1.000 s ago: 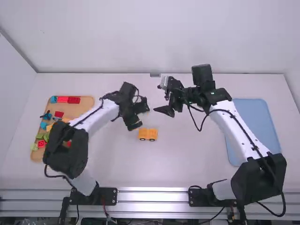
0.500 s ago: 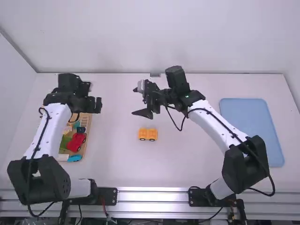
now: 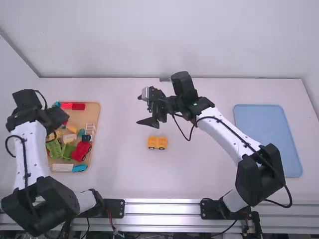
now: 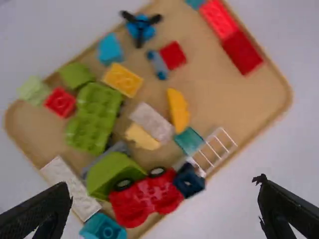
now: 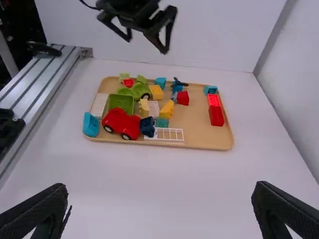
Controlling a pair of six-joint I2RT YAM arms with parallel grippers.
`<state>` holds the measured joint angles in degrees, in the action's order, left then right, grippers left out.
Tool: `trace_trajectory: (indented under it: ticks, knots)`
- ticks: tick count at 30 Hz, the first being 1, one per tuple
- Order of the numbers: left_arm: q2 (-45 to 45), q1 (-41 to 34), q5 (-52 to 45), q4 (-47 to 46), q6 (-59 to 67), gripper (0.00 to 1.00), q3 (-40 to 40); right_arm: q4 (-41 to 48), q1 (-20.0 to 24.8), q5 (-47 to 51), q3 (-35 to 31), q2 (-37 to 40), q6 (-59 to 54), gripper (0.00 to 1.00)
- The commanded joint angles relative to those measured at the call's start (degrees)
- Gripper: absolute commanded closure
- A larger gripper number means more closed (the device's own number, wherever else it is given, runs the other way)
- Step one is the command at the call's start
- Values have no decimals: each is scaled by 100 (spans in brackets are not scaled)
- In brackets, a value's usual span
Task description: Assemble lego blocks to make yellow taxi
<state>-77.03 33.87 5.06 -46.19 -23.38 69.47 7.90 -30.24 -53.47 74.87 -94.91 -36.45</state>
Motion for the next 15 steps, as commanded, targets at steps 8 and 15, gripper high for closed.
trace_trajectory:
  ticks: [8, 15]
  knots:
    - [-841, 850, -822, -157, 24, 1, 452, 2, 138, -48, 33, -35, 26, 1]
    - [-2428, 769, -723, -1058, 133, 1, 2103, -20, 138, -52, 33, -35, 22, 1]
